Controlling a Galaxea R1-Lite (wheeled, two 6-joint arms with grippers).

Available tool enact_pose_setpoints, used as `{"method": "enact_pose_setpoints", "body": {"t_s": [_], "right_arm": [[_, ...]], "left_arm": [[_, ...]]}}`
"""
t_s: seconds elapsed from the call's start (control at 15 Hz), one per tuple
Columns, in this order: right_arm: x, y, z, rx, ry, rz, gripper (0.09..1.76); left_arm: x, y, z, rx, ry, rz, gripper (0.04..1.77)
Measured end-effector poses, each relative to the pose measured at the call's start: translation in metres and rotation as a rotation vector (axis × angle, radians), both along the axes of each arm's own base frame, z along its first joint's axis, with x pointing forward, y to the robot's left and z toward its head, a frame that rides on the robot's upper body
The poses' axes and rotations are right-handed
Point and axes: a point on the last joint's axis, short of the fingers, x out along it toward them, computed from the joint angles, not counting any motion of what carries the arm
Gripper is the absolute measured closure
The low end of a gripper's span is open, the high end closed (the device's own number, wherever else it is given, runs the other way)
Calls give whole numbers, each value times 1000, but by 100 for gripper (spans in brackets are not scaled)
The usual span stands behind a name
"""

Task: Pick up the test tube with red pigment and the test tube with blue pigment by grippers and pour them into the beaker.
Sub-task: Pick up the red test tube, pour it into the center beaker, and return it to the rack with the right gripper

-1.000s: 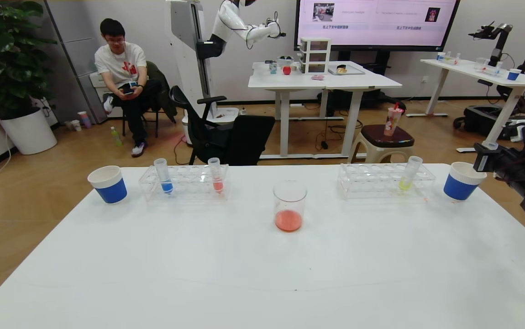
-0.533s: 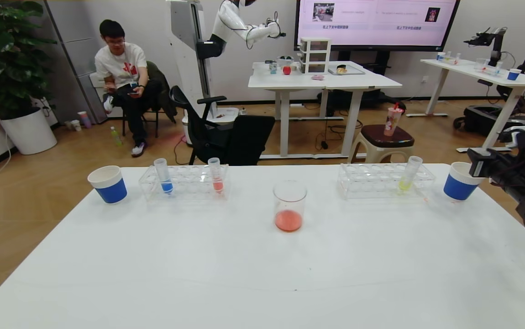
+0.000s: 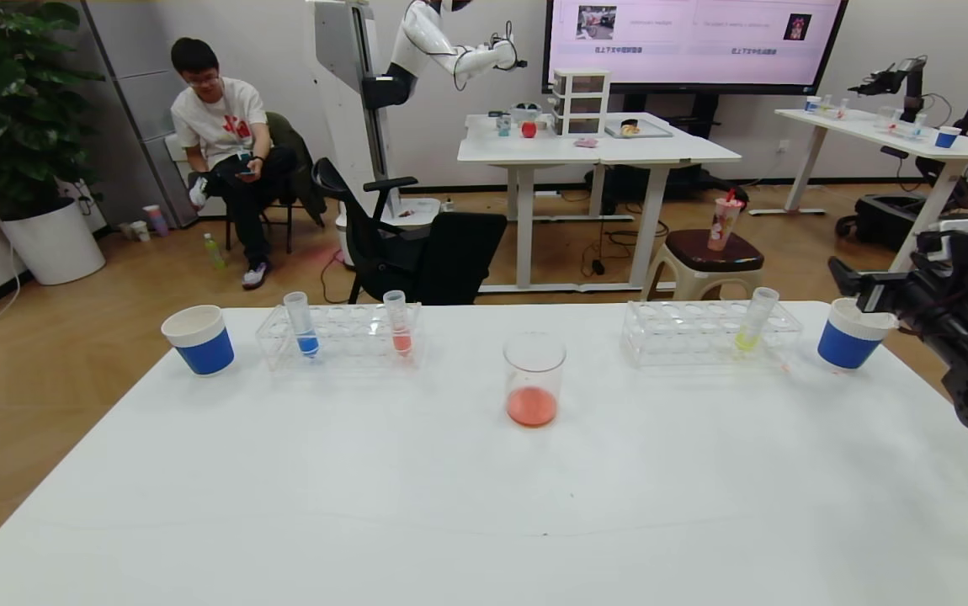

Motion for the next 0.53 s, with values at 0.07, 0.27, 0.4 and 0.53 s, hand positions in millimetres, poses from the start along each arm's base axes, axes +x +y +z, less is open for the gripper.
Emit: {"method": "enact_pose_setpoints", "body": {"t_s": [0.07, 0.27, 0.4, 0.53], "right_arm": [[2, 9, 7, -3, -11, 21, 11], [2, 49, 36, -5, -40, 111, 11], [-4, 86, 58, 10, -67, 185, 11], [-16, 117, 71, 22, -83, 228, 11]], "left_arm": [[0, 0, 0, 0, 0, 0, 6], [0, 0, 0, 0, 0, 0, 6], [0, 0, 0, 0, 0, 0, 6], [0, 0, 0, 0, 0, 0, 6]]}}
